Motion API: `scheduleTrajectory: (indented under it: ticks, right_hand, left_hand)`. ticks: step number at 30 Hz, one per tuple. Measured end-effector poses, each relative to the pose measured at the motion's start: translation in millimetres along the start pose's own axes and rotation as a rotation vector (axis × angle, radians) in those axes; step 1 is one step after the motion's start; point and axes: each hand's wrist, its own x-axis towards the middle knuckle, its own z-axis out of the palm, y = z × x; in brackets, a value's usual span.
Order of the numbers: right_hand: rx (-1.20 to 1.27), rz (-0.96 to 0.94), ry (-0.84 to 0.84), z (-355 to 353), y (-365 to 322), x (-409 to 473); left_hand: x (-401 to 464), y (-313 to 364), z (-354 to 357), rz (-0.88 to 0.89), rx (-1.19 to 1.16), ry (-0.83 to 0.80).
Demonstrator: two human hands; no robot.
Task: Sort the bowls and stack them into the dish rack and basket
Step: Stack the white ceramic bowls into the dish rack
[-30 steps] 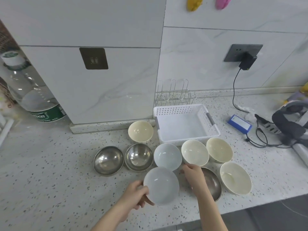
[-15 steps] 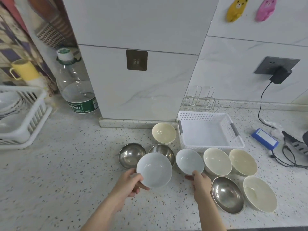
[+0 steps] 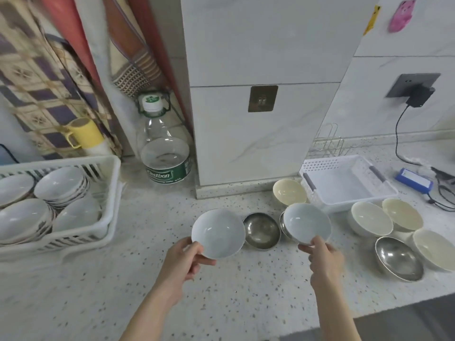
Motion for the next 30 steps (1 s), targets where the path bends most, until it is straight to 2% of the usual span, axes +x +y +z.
scheduleTrajectory:
  ticks: [9,16,26,30]
  right_hand:
    - [-0.014,-0.017,-0.154,66.2,19.3,-109.5]
    - [-0.183,-0.228,-0.325,97.8,-0.4,-132.1]
    - [-0.292,-0.436,-0.553,153.3,-25.1,-160.9]
    - [-0.421,-0.547,-0.651,184.3,-23.0,-185.3]
  left_hand:
    - [-26.5,2.1,-117.1,-0.003,-0.044,0.069]
    - [-28.9,13.5,-156.7,0.055,-0.153,0.105]
    - [-45.5,29.3,-202.9,0.117,-0.206,0.338]
    - [-52.4,26.8,-234.1,0.112,-0.260,0.409]
